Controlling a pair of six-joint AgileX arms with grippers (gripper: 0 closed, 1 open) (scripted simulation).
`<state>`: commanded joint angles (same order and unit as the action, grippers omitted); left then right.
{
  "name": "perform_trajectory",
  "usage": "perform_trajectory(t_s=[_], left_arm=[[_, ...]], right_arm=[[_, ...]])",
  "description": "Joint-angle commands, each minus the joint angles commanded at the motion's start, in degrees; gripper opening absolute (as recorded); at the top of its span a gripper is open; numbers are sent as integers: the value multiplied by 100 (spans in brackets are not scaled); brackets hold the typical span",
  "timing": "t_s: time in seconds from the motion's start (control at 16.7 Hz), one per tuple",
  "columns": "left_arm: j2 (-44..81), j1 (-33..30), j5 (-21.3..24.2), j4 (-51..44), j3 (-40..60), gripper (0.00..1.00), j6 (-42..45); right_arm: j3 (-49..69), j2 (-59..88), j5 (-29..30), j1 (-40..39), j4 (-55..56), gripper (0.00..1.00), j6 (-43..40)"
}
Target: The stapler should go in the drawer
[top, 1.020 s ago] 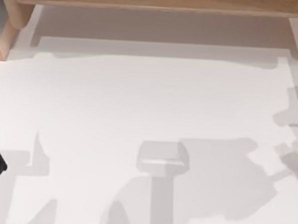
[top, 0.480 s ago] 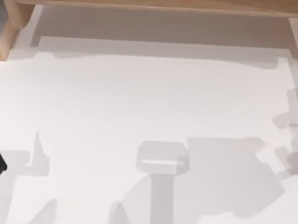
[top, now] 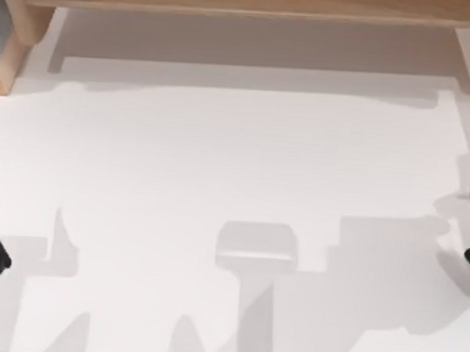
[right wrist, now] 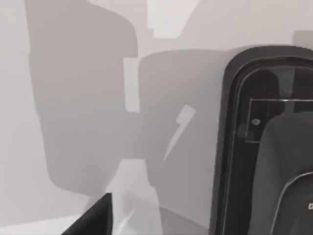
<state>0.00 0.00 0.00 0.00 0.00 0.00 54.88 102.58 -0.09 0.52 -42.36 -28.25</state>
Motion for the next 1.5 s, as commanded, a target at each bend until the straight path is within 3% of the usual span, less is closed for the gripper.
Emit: perform_trajectory(t_s=[0.12,0.9,1.5], left_arm=[[0,0,0,0,0,100,0],[0,0,0,0,0,100,0],[0,0,0,0,0,100,0]], right_arm=[[0,0,0,0,0,100,0],[0,0,0,0,0,2,0],[24,-21,4,8,-23,0,0]])
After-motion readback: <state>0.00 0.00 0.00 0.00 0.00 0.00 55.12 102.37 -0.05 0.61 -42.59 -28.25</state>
